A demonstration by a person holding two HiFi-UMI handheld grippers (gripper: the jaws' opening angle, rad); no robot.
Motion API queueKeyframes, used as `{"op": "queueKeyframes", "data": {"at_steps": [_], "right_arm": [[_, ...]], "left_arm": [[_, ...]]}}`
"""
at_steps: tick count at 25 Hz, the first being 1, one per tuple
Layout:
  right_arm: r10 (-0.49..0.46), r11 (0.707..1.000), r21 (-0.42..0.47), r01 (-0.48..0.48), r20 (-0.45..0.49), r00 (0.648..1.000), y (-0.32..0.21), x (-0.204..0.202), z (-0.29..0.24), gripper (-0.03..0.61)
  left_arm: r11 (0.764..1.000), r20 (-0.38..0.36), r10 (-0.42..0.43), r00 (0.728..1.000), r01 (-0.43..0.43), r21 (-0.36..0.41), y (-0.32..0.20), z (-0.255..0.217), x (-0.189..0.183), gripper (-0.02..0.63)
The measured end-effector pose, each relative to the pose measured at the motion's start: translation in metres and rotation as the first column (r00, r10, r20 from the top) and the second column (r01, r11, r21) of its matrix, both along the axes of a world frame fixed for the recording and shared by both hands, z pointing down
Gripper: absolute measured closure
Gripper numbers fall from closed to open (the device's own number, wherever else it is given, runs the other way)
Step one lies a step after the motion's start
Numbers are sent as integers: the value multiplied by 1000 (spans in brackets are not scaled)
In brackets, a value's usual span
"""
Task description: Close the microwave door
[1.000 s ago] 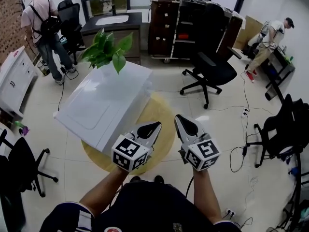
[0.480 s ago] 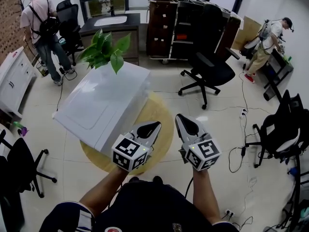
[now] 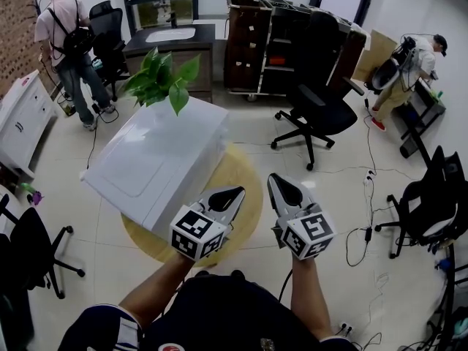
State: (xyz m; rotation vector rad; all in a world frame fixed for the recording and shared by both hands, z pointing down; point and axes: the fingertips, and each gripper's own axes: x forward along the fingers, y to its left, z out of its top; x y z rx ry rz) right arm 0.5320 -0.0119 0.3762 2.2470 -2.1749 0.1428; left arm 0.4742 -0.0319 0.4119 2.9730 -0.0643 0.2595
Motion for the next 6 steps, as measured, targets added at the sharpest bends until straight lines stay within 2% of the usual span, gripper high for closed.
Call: {"op": "queueKeyframes", "data": {"at_steps": [6], "right_arm": [[-2,1000,7,2,0,1000,-3,2,0,578]], "left_arm": [[1000,7,1,1000,-1,0,-2,3,1,601]]}}
